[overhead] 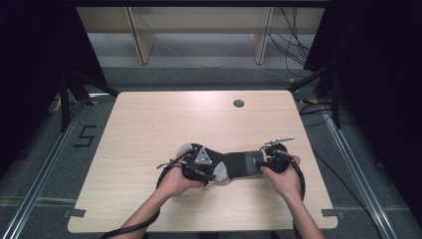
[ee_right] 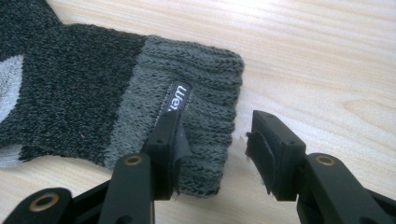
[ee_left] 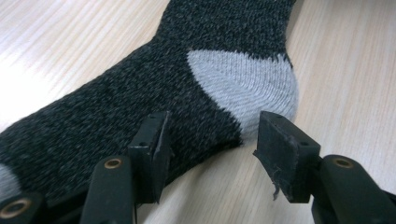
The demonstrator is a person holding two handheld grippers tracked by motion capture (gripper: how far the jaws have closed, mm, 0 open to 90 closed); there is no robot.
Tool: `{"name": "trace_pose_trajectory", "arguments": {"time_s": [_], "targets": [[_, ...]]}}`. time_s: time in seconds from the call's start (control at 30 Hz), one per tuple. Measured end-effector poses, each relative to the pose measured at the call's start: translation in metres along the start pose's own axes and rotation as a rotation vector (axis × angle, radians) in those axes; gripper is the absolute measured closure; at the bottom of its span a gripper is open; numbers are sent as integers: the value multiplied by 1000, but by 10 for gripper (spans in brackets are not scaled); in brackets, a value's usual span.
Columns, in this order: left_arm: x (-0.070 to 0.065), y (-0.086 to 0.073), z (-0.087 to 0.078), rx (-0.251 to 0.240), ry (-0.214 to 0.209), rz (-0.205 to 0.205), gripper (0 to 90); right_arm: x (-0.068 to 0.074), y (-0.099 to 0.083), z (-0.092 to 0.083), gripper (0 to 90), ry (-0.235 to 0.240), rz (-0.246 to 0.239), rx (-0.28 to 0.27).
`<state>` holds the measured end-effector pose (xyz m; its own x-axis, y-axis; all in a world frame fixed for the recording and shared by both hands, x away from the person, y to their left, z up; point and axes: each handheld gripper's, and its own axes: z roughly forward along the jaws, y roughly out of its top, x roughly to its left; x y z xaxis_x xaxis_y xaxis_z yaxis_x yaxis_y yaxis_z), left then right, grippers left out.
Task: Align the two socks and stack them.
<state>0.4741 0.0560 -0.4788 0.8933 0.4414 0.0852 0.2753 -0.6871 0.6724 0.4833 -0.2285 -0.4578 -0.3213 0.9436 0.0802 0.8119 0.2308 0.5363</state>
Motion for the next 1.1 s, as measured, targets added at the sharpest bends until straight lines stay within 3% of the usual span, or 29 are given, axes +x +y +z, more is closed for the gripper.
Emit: {"name": "trace_pose_trajectory", "arguments": {"time_s": [0.03,0.1,0.13,0.17,0.27,0.3,0.43,0.47,0.57,0.6,0.77,0.83,0.97,1.03,1.07,1.1], "targets": [[0,0,0,7,-3,24,448,-1,1,1,576,6,-7,3],[0,0,1,5,-6,19,449,1,1,0,588,10,15,23],[1,0,2,3,-12,18,453,-1,2,2,603,17,-20,6],[2,0,4,0,-18,15,463,2,2,2,636,18,8,10],[3,-1,6,5,-25,5,538,4,1,3,666,23,9,24],[3,0,6,19,-16,26,565,3,1,4,700,31,-3,21],[1,1,6,6,3,16,644,1,1,4,771,36,-21,12],[1,1,6,8,3,13,712,2,3,2,791,28,-28,13],[-1,2,2,-1,19,33,752,2,4,-1,798,31,-25,6],[-2,3,1,-6,23,36,760,5,4,-3,799,37,1,15],[-3,12,-10,-36,30,59,808,4,7,-12,796,31,-26,-17],[-5,18,-15,-57,28,68,808,5,9,-16,796,37,-6,-12],[-6,18,-8,-32,19,71,776,6,11,-21,798,39,-15,-14],[-5,16,-5,-35,32,51,666,4,11,-21,799,21,-17,-24],[-5,15,-4,-33,27,32,609,6,11,-21,799,30,17,-20],[-5,14,-3,-33,17,23,574,3,11,-23,799,28,-16,-22]]}}
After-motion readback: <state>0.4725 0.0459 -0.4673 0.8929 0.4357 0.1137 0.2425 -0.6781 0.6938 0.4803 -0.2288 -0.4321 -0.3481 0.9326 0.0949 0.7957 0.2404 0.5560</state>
